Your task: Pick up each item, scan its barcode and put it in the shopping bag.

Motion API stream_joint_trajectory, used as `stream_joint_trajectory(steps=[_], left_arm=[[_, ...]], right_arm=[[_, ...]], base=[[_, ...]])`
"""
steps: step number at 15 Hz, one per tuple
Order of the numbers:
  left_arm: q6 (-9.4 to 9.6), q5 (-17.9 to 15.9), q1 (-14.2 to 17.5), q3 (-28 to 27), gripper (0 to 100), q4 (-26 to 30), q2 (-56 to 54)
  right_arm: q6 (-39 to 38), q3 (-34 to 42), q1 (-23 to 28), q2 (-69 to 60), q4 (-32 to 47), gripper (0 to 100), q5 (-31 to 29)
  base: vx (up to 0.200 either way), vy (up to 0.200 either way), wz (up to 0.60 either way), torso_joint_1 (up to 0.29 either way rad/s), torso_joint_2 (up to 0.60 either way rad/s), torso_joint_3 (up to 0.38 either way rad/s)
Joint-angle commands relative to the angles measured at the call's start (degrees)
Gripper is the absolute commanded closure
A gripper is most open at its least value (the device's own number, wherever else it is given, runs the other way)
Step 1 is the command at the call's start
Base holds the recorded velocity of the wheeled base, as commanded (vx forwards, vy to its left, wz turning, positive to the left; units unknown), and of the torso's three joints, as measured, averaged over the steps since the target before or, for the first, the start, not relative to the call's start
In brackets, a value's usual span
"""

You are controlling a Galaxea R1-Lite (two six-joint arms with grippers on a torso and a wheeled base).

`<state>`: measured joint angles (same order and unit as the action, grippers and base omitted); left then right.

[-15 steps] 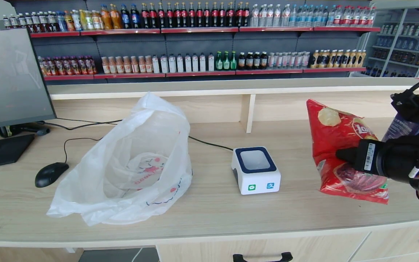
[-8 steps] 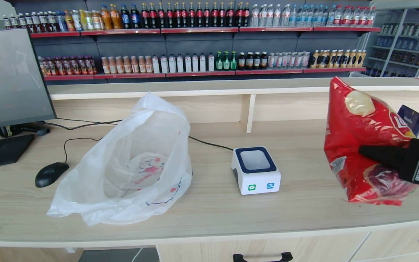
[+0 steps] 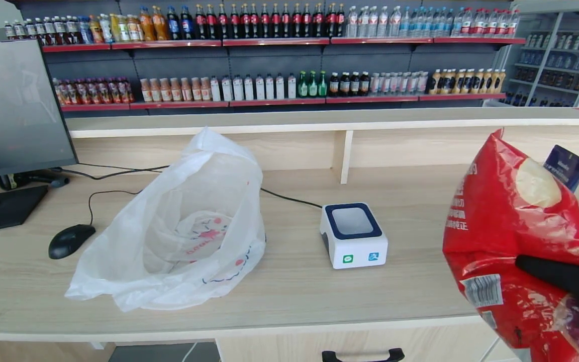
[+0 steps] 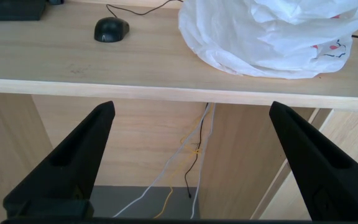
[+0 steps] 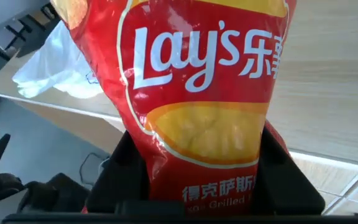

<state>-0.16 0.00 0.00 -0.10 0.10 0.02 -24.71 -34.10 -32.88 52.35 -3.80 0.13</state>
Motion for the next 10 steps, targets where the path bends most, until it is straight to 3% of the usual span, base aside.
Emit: stream_joint_trajectory(steps=[1,6,10], left_arm=[[-0.02,0.0,0.0,0.0,0,0.0,0.0],[-0.02,0.0,0.0,0.0,0,0.0,0.0],[-0.02,0.0,0.0,0.0,0,0.0,0.0]], right_arm=[[-0.6,6.0,-0.2,-5.9,-2.3,100,4.8],[-3.0,10.7,-2.7,-6.5,-9.3,100,14.6],[-15.2,10.7,-7.0,-2.3,-13.9,100,15.4]], base=[[0.000,0.000,0.00,0.000,0.00,0.000],[0.000,0.000,0.00,0.000,0.00,0.000],[0.000,0.000,0.00,0.000,0.00,0.000]])
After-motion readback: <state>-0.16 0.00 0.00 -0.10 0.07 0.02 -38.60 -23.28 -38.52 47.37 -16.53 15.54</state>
